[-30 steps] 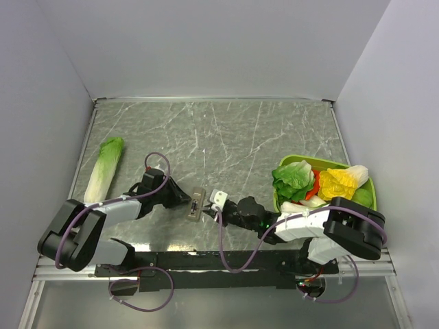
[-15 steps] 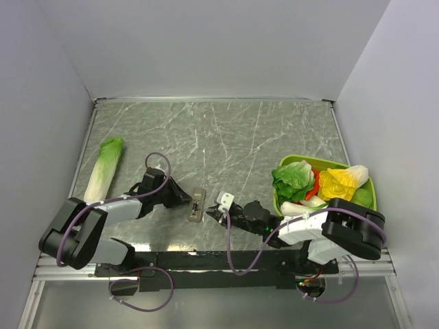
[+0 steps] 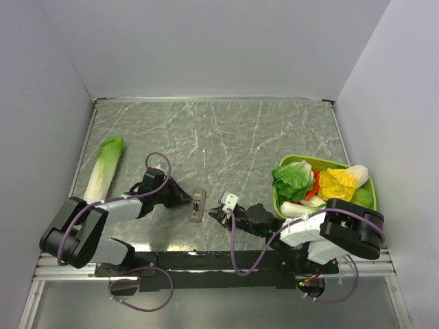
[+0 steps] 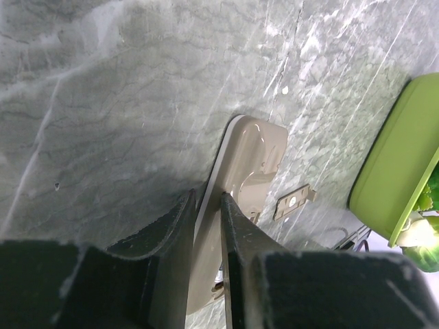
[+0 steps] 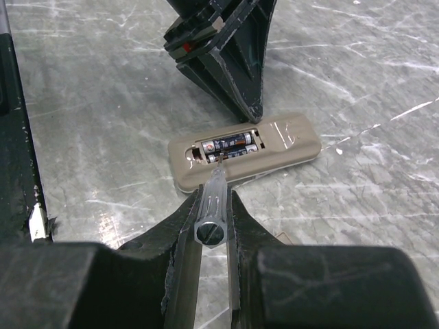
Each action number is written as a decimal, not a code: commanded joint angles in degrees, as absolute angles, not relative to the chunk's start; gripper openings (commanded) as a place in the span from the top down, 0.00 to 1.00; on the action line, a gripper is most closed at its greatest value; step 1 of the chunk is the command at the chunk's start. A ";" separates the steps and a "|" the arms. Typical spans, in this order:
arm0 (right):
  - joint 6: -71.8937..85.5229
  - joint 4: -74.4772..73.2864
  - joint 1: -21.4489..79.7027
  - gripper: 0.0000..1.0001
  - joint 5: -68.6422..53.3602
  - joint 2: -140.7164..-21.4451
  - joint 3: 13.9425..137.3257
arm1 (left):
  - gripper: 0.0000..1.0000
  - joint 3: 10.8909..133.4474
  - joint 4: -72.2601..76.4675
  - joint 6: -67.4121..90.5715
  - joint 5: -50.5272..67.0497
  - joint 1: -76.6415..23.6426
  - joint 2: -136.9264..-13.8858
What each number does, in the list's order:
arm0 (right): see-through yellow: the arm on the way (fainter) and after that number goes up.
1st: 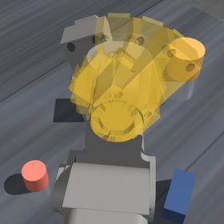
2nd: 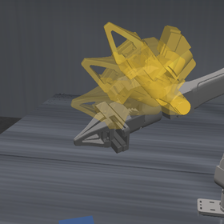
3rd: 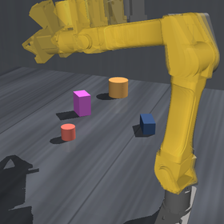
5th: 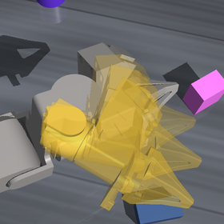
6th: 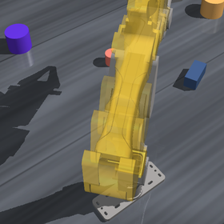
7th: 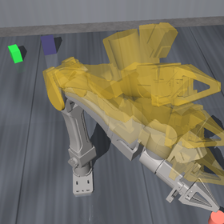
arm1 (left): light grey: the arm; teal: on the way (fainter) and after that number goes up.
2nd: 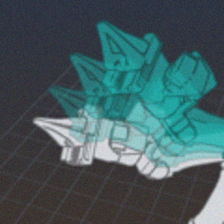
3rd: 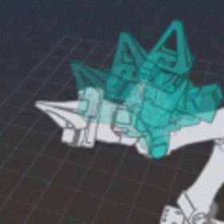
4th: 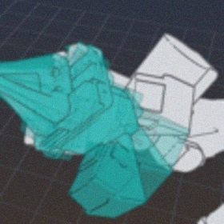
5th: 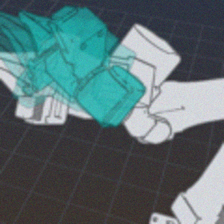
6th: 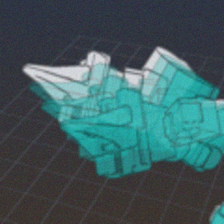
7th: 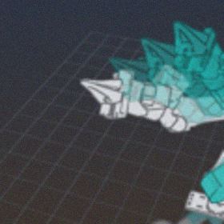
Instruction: Unload the batteries from the remote control
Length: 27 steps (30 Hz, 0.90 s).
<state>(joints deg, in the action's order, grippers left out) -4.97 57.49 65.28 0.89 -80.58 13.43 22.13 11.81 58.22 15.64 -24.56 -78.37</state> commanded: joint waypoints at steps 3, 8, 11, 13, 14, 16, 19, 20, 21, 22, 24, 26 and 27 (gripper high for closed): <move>-1.49 56.42 66.71 1.00 -0.79 -82.00 10.81 | 0.75 20.65 5.10 57.04 16.08 -25.75 -81.65; -0.79 59.76 66.80 1.00 -0.79 -83.94 10.20 | 0.74 20.83 6.24 57.31 17.05 -26.01 -81.13; -0.88 58.72 66.88 1.00 -0.44 -82.71 10.02 | 0.74 21.62 4.84 56.78 16.26 -26.10 -81.04; -0.79 59.84 66.88 1.00 -0.09 -82.44 8.89 | 0.74 21.71 4.75 56.78 16.43 -26.10 -81.04; -0.79 61.16 66.88 1.00 -0.09 -82.79 8.62 | 0.74 21.62 5.27 56.95 16.52 -26.10 -80.69; -1.23 59.60 66.97 1.00 -0.09 -82.88 9.66 | 0.68 21.10 6.32 57.30 17.75 -26.10 -79.20; -1.58 58.27 66.97 1.00 -0.09 -83.15 10.55 | 0.60 22.49 5.02 56.34 16.71 -26.10 -76.13; -1.67 58.18 66.97 1.00 -0.09 -83.14 10.55 | 0.58 23.02 3.62 55.90 16.26 -26.10 -75.42; -1.67 57.92 66.97 1.00 -0.09 -83.06 10.55 | 0.57 23.38 2.91 55.03 15.82 -26.10 -74.63; -1.76 57.75 66.97 1.00 -0.09 -82.97 10.63 | 0.53 24.07 2.55 54.50 15.21 -26.10 -73.31; -1.85 57.74 66.97 1.00 0.00 -82.97 10.64 | 0.50 24.34 2.90 53.88 15.38 -26.10 -72.51; -1.85 57.75 66.97 1.00 -0.09 -83.23 10.90 | 0.49 24.52 3.60 53.09 16.17 -26.19 -72.51; -2.02 57.57 67.06 1.00 -0.09 -83.32 11.07 | 0.49 24.70 3.86 53.09 16.00 -26.19 -73.03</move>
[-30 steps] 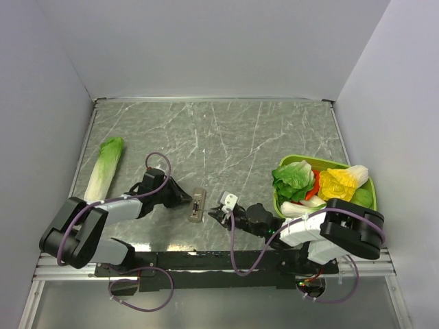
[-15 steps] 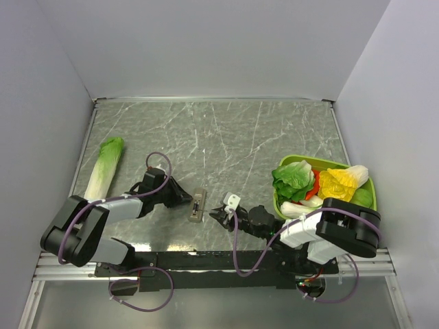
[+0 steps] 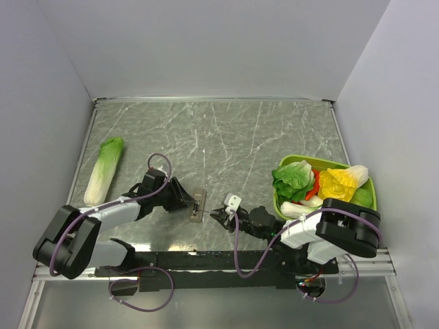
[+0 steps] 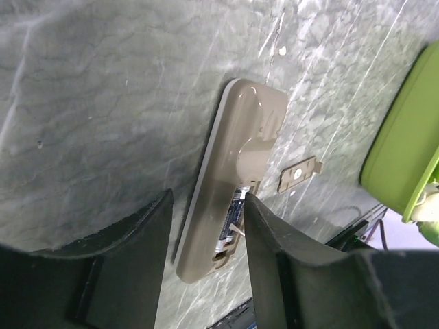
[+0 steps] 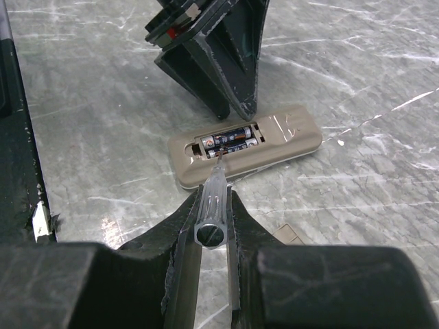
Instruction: Unload the batteries from the remote control
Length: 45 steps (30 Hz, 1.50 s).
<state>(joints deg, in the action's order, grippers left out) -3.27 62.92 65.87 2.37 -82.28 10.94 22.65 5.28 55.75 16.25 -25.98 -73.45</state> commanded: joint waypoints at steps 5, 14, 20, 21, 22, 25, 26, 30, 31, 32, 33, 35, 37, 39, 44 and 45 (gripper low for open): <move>-2.37 57.65 67.06 1.00 -0.18 -82.88 11.25 | 0.51 27.24 4.39 51.77 16.88 -26.28 -78.30; -1.94 59.40 67.06 1.00 -0.26 -83.84 10.64 | 0.53 29.53 4.49 51.15 15.65 -26.28 -83.67; -0.35 64.16 67.15 1.00 -0.09 -86.57 8.79 | 0.62 28.57 4.57 51.94 14.41 -26.28 -85.95; -0.35 63.99 67.15 1.00 -0.09 -86.22 8.79 | 0.65 28.39 4.66 52.12 14.24 -26.28 -86.57; -0.35 64.07 67.15 1.00 -0.09 -86.22 8.70 | 0.67 28.30 4.75 52.21 14.24 -26.28 -86.92; -0.09 64.07 67.15 1.00 -0.09 -85.61 8.35 | 0.71 27.77 5.36 52.56 14.41 -26.37 -87.89; -0.09 64.25 67.06 1.00 0.96 -85.61 8.26 | 0.71 27.60 5.71 52.65 14.50 -26.37 -87.98; -0.09 65.30 67.24 1.00 1.93 -85.61 7.47 | 0.74 27.42 5.45 52.91 14.15 -26.54 -88.77; -0.09 65.56 67.41 1.00 2.11 -85.52 7.30 | 0.75 27.51 5.10 52.74 13.98 -26.63 -88.86; -0.09 65.65 67.50 1.00 2.37 -85.34 7.12 | 0.75 27.51 5.01 52.82 13.54 -26.63 -88.86; -0.09 65.74 67.59 1.00 2.55 -85.17 6.95 | 0.75 27.42 4.92 52.82 13.36 -26.63 -88.86; 1.41 66.00 67.67 1.00 2.64 -85.25 6.86 | 0.76 27.25 5.01 53.00 13.27 -26.63 -89.03; 1.49 66.01 67.94 1.00 3.16 -85.52 6.94 | 0.76 27.16 5.27 53.17 13.45 -26.63 -89.47; 1.58 66.36 68.38 1.00 3.86 -85.87 6.94 | 0.76 26.98 5.19 53.26 13.36 -26.63 -90.17; 2.63 67.06 68.38 1.00 4.66 -85.87 5.98 | 0.77 26.81 5.62 53.44 13.18 -26.63 -91.05; 2.81 68.19 68.38 1.00 4.66 -86.48 5.80 | 0.77 26.72 5.80 53.52 13.18 -26.72 -91.40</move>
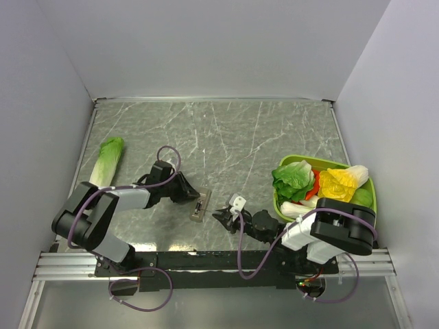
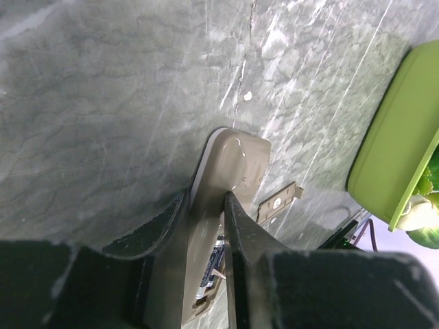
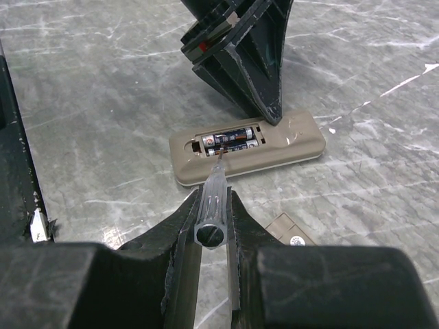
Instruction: Unload the batteries from the remote control
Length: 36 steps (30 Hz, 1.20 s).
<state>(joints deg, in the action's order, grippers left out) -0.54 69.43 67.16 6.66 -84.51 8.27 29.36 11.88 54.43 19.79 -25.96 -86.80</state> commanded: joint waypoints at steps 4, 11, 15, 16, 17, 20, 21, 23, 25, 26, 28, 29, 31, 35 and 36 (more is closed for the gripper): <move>4.65 73.38 68.99 1.00 4.75 -90.60 4.92 | 0.77 26.63 6.33 53.53 13.36 -26.72 -92.11; 5.19 78.49 69.61 1.00 6.41 -94.31 3.43 | 0.78 26.19 5.98 53.79 12.48 -26.72 -92.20; 4.75 78.93 69.61 1.00 8.34 -92.47 1.67 | 0.78 26.81 5.54 53.88 12.48 -26.72 -92.99; 4.66 78.66 69.61 1.00 8.52 -92.03 1.41 | 0.78 26.81 5.36 53.96 12.48 -26.72 -92.99; 4.75 77.97 69.52 1.00 8.61 -91.33 1.06 | 0.78 26.89 5.10 53.96 12.48 -26.72 -92.99; 5.01 78.66 69.70 1.00 8.70 -91.40 0.44 | 0.78 26.98 5.18 53.96 12.13 -26.72 -93.07; 4.84 78.66 69.70 1.00 8.70 -91.58 0.44 | 0.78 26.98 5.01 54.14 12.22 -26.72 -93.08; 4.83 78.14 69.70 1.00 8.53 -91.76 0.79 | 0.78 26.98 5.10 54.14 12.22 -26.81 -93.08; 5.18 77.78 69.79 1.00 8.35 -91.84 1.05 | 0.78 26.98 4.92 54.23 12.04 -26.98 -93.16; 5.36 77.87 69.87 1.00 8.52 -92.11 0.97 | 0.78 26.98 4.92 54.23 12.04 -26.98 -93.25; 6.32 78.92 69.79 1.00 9.40 -92.98 0.36 | 0.79 26.98 4.83 54.14 11.95 -26.98 -93.34; 6.76 79.53 69.96 1.00 9.93 -93.42 0.09 | 0.79 26.98 4.92 54.05 11.95 -26.98 -93.43; 7.56 81.03 69.87 1.00 10.72 -94.21 0.09 | 0.79 26.72 5.53 54.23 12.48 -26.98 -93.43; 7.91 80.42 70.22 1.00 10.81 -94.57 0.17 | 0.79 26.46 5.98 54.58 12.31 -27.07 -93.51; 8.08 80.42 70.49 1.00 10.98 -94.66 0.18 | 0.79 26.46 5.89 54.49 12.22 -27.07 -93.60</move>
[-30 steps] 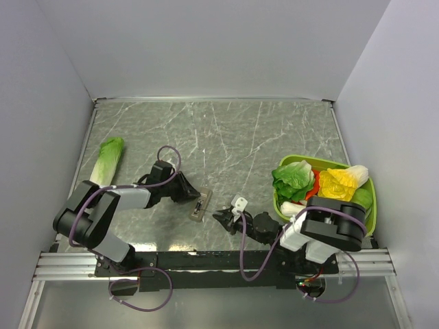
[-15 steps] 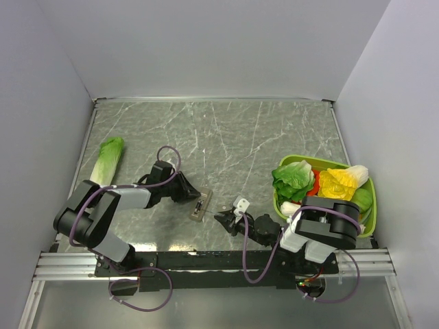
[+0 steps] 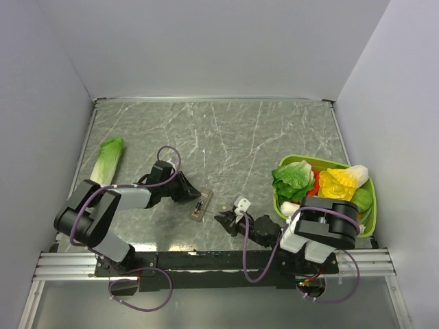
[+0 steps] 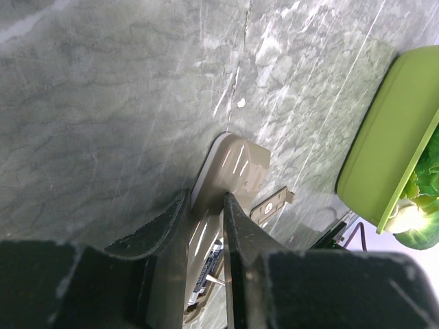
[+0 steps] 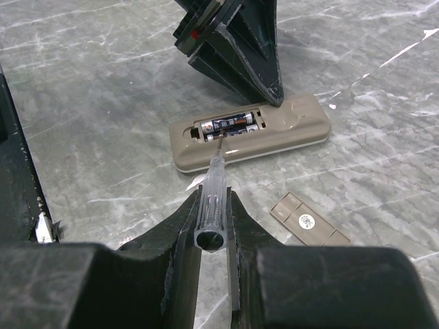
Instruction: Unload the batteries from the remote control
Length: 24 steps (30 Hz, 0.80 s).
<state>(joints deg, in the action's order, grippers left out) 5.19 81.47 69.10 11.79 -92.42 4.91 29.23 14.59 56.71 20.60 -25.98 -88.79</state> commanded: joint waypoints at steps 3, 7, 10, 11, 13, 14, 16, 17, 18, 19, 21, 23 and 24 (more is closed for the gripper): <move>8.52 81.47 71.01 1.00 12.21 -95.45 0.09 | 0.79 26.02 6.15 54.49 11.87 -26.98 -93.87; 9.49 84.55 71.28 1.00 13.09 -97.38 -1.76 | 0.79 25.49 6.59 54.58 11.78 -26.98 -94.22; 9.84 84.81 71.89 1.00 13.88 -97.65 -1.93 | 0.79 25.49 6.42 54.49 11.78 -26.98 -94.22; 9.84 84.81 72.07 1.00 14.15 -97.73 -1.93 | 0.79 25.58 6.33 54.49 11.69 -26.98 -94.22; 9.84 85.25 72.33 1.00 14.85 -97.73 -2.37 | 0.79 25.49 6.33 54.67 11.43 -26.98 -94.04; 9.93 85.60 72.42 1.00 15.03 -97.82 -2.55 | 0.79 25.49 6.33 54.58 11.25 -26.98 -94.04; 10.02 86.39 72.69 1.00 15.29 -98.17 -2.81 | 0.80 25.49 6.33 54.67 11.42 -27.07 -94.22; 10.02 86.57 72.69 1.00 15.29 -98.26 -2.81 | 0.80 25.40 6.33 54.67 11.25 -27.07 -94.22; 10.02 86.83 72.77 1.00 15.38 -98.44 -2.81 | 0.80 25.40 6.42 54.75 11.25 -27.07 -94.22; 10.11 86.92 72.86 1.00 15.38 -98.52 -2.90 | 0.80 25.31 6.42 54.76 11.25 -26.98 -94.22; 10.37 87.01 72.86 1.00 15.73 -98.53 -2.99 | 0.80 25.23 6.33 54.76 11.08 -26.98 -94.22; 10.55 87.45 72.86 1.00 16.43 -98.70 -3.25 | 0.80 25.22 6.24 54.67 11.16 -27.07 -94.22; 10.55 87.80 72.95 1.00 16.52 -98.70 -3.43 | 0.80 25.22 6.07 54.67 11.08 -26.98 -94.22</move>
<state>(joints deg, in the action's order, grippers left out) 8.38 83.74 72.12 17.04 -95.88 4.49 28.49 16.86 56.93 20.78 -26.02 -89.47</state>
